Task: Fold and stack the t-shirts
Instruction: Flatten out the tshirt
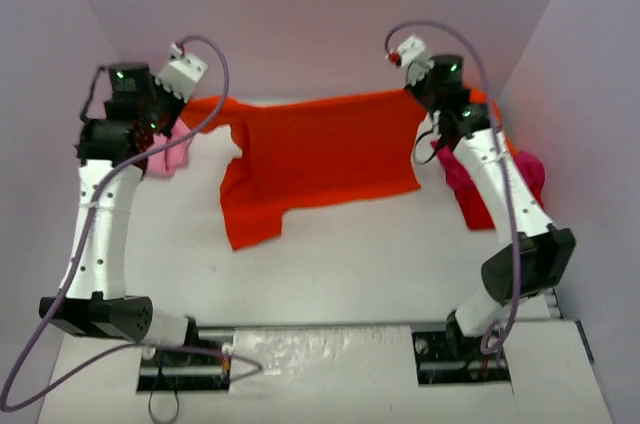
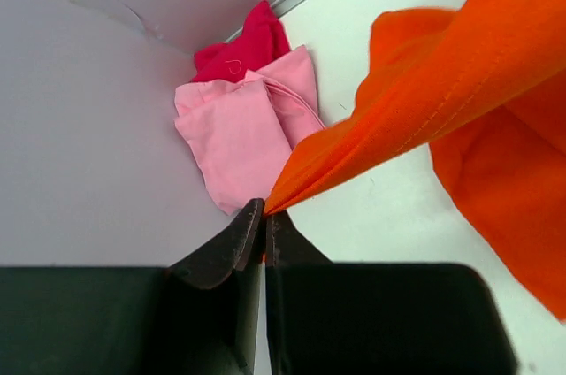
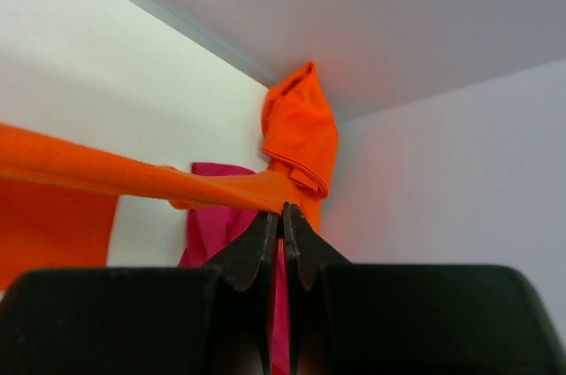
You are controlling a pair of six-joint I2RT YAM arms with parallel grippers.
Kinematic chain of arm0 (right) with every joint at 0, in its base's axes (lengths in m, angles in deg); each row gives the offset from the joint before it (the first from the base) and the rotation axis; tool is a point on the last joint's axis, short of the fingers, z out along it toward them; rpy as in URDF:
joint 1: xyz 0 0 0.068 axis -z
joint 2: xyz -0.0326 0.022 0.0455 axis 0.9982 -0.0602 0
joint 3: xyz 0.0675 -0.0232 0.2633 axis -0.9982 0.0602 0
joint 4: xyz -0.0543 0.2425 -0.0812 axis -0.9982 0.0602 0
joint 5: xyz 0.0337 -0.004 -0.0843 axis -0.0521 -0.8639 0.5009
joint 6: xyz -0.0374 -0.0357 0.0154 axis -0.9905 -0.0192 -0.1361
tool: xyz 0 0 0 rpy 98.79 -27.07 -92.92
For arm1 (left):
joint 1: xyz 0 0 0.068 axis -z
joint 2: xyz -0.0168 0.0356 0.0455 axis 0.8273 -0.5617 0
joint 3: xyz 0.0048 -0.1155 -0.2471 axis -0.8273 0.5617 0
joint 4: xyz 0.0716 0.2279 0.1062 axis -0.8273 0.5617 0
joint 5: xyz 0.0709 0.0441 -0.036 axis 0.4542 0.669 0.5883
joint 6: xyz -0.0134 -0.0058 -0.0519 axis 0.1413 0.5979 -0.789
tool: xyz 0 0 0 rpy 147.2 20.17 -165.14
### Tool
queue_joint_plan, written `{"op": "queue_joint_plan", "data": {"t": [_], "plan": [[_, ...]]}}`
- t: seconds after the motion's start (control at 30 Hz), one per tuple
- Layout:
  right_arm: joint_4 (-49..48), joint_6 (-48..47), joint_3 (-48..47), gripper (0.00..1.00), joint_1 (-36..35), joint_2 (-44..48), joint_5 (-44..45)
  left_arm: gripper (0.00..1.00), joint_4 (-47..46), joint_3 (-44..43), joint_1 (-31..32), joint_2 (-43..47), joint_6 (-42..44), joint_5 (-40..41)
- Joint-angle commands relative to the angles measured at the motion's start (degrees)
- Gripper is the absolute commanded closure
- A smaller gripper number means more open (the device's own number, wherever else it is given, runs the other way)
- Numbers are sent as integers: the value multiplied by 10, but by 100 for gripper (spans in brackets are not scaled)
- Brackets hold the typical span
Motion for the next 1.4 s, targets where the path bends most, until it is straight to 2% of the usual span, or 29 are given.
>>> {"op": "queue_joint_plan", "data": {"t": [0.0, 0.07, 0.17, 0.27, 0.37, 0.43, 0.63, 0.73, 0.8, 0.97, 1.13, 1.3, 1.37], "plan": [[130, -19, 33, 100, 11, 156, -139, 100, 208, -46, -11, 142, 60, -161], [162, -16, 45, 100, 11, 217, -164, 100, 289, -76, -11, 189, 76, -193], [190, -18, 71, 100, 10, 288, -190, 100, 351, -136, -10, 219, 87, -238], [225, -7, 64, 100, 10, 319, -208, 100, 395, -200, -10, 221, 80, -256], [257, -3, 33, 100, 11, 345, -217, 100, 461, -302, -8, 204, 82, -263], [282, -6, 30, 100, 20, 369, -228, 100, 477, -360, -4, 205, 71, -258], [322, -2, 47, 100, 30, 393, -300, 100, 450, -356, 8, 228, 35, -259], [323, 0, 42, 100, 34, 375, -289, 100, 448, -349, 10, 213, 35, -256], [329, 2, 21, 100, 40, 345, -289, 100, 451, -374, 11, 188, 34, -244], [332, 6, -57, 100, 43, 266, -270, 100, 475, -426, 29, 62, 55, -216], [321, 26, -144, 100, 42, 173, -246, 100, 432, -393, 29, -5, 73, -217], [285, 14, -123, 100, 41, 87, -211, 100, 392, -350, 28, -63, 89, -227], [253, 7, -103, 100, 37, 32, -190, 100, 346, -307, 26, -87, 92, -224]]}}
